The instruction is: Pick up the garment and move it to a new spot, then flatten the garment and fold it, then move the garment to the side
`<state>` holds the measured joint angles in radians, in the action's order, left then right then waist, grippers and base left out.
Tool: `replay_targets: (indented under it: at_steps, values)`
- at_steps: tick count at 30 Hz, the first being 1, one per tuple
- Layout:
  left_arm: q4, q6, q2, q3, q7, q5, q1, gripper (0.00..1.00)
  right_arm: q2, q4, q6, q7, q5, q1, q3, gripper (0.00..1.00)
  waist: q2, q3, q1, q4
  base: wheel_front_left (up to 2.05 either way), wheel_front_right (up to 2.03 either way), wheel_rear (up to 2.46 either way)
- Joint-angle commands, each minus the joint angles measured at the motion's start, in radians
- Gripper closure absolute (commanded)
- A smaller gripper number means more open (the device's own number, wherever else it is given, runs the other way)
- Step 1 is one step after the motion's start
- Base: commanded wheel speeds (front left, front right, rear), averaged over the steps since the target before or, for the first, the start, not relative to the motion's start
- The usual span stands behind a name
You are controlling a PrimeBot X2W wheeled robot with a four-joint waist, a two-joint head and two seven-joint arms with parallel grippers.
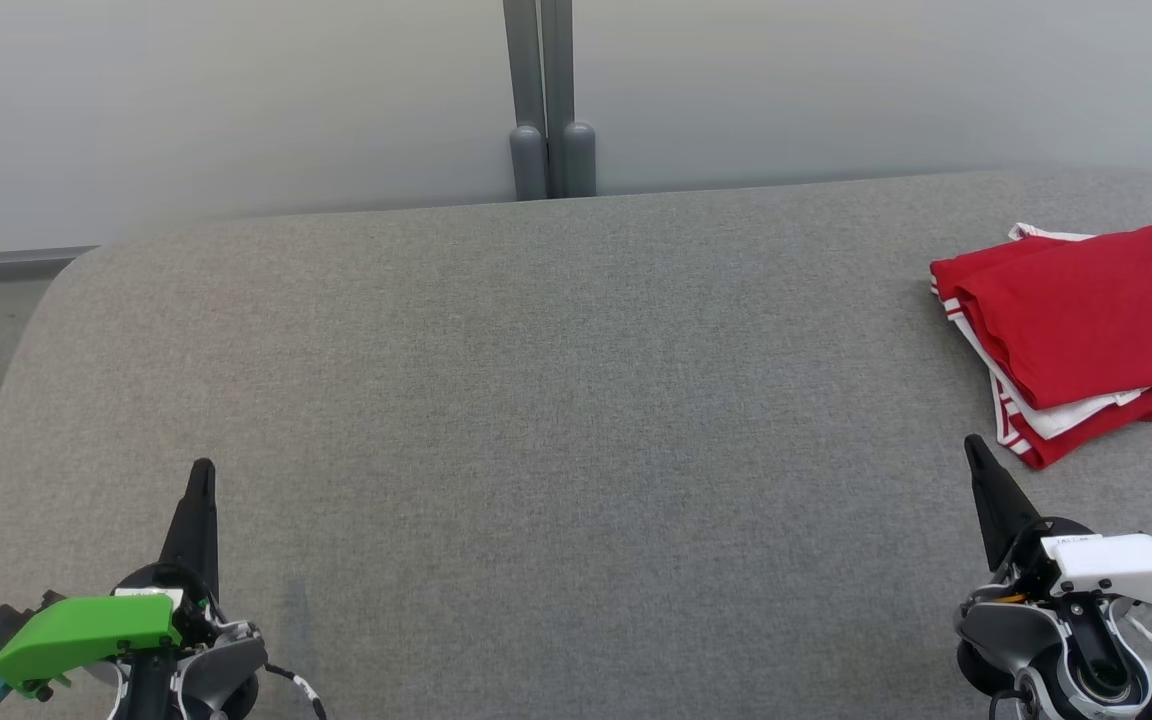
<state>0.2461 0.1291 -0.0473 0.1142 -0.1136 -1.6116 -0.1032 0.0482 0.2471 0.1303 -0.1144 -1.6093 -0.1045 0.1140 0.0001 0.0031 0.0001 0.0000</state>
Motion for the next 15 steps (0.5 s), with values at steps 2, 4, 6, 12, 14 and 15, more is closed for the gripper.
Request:
replay_targets:
  at_steps: [2, 4, 6, 12, 14, 15]
  values:
    - [-0.002, 0.005, -0.005, 0.003, -0.005, -0.002, -0.011, 1.0, 0.004, -0.005, 0.001, -0.003, -0.007, -0.007, 0.002, 1.0, -0.0001, 0.0, -0.0001, 0.0, 0.0, 0.0, 0.0]
    - [-0.002, 0.005, -0.005, 0.003, -0.005, -0.002, -0.011, 1.0, 0.004, -0.005, 0.001, -0.003, -0.007, -0.007, 0.002, 1.0, -0.0001, 0.0, -0.0001, 0.0, 0.0, 0.0, 0.0]
    - [-0.002, 0.005, -0.005, 0.003, -0.005, -0.002, -0.011, 1.0, 0.004, -0.005, 0.001, -0.003, -0.007, -0.007, 0.002, 1.0, -0.0001, 0.0, -0.0001, 0.0, 0.0, 0.0, 0.0]
    - [-0.002, 0.005, -0.005, 0.003, -0.005, -0.002, -0.011, 1.0, 0.004, -0.005, 0.001, -0.003, -0.007, -0.007, 0.002, 1.0, -0.0001, 0.0, -0.0001, 0.0, 0.0, 0.0, 0.0]
    - [-0.002, 0.005, -0.005, 0.003, -0.004, -0.002, -0.011, 1.0, 0.004, -0.005, 0.001, -0.003, -0.007, -0.007, 0.002, 1.0, -0.0001, 0.0, -0.0001, 0.0, 0.0, 0.0, 0.0]
    - [-0.002, 0.005, -0.005, 0.003, -0.004, -0.002, -0.011, 1.0, 0.004, -0.005, 0.001, -0.003, -0.007, -0.007, 0.002, 1.0, -0.0001, 0.0, -0.0001, 0.0, 0.0, 0.0, 0.0]
